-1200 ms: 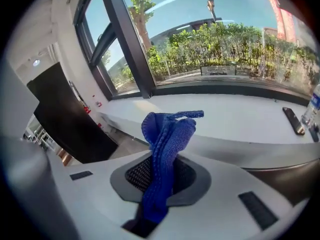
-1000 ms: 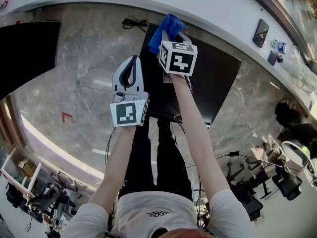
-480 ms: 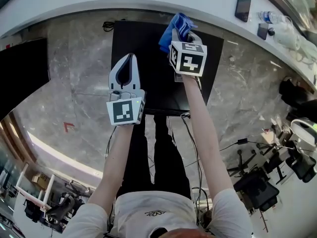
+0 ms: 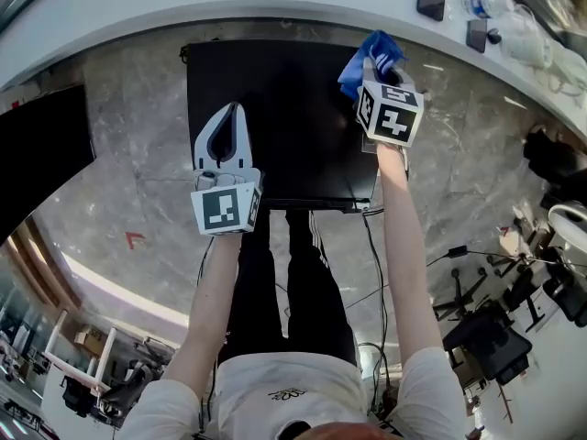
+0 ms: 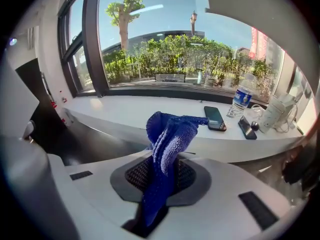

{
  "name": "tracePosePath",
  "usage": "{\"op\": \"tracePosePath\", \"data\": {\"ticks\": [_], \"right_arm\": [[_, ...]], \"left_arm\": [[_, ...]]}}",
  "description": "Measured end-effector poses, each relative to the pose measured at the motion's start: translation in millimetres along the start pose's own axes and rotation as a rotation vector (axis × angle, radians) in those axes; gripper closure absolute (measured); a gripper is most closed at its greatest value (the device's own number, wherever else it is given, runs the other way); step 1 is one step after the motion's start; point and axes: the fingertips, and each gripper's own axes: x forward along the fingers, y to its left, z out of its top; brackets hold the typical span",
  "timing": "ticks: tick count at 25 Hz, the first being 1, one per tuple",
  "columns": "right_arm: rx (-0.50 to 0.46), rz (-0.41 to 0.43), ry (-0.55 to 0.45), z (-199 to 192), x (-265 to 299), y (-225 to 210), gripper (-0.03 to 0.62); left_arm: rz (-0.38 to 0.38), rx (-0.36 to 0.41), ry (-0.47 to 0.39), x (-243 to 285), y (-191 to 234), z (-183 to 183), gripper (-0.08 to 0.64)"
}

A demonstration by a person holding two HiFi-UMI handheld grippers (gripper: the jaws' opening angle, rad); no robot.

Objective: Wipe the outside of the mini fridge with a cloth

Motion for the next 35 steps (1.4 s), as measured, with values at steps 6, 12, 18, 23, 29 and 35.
{"op": "tracePosePath", "data": {"ticks": [6,12,18,23,29,35], "right_arm": [[-0.052,-0.055,-0.004,-5.5,-7.0,-37.5,0.517],[-0.042,-0.108,-0.009,-7.6,-8.6,-59.3,0.517],[-0.074,-0.161,0.003,-14.4,-13.3,-74.5,0.517],[-0.058,-0.216,-0.062,-7.8,-27.3,-86.8,0.517],[-0.040,-0.051,-0.275,44.2,-84.4,-2.4,0.517],[0.007,0.243,-0.327,70.9,-106.0,123.3,0.517]], "left_arm": [[-0.008,0.030,-0.009,-4.7,-6.5,1.5,0.555],[0.005,0.037,0.001,-7.3,1.8,-6.1,0.555],[0.007,0.057,-0.063,-9.4,1.6,2.4,0.555],[0.019,0.047,-0.081,-10.7,8.5,6.0,0.555],[0.042,0.052,-0.074,-19.1,24.3,6.8,0.555],[0.086,0.045,-0.074,-36.3,50.0,8.6,0.555]]}}
